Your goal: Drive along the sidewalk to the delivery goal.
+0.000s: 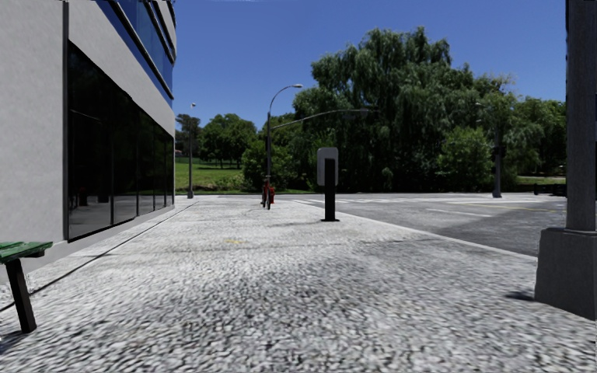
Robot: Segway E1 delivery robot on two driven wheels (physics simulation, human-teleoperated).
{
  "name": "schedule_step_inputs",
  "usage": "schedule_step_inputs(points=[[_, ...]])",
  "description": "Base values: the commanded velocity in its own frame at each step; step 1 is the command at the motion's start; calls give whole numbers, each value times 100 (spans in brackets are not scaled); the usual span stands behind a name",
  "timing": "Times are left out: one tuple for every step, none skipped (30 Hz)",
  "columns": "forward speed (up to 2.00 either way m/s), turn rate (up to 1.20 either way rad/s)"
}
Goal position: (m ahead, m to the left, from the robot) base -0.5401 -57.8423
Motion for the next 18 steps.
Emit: schedule_step_inputs(points=[[123,50],[123,50],[128,50],[131,50],[133,48],[133,48],[135,43],[140,40],[140,40],[146,39],[152,39],[154,39],[154,39],[157,39],[164,39],[171,39],[171,39],[175,39]])
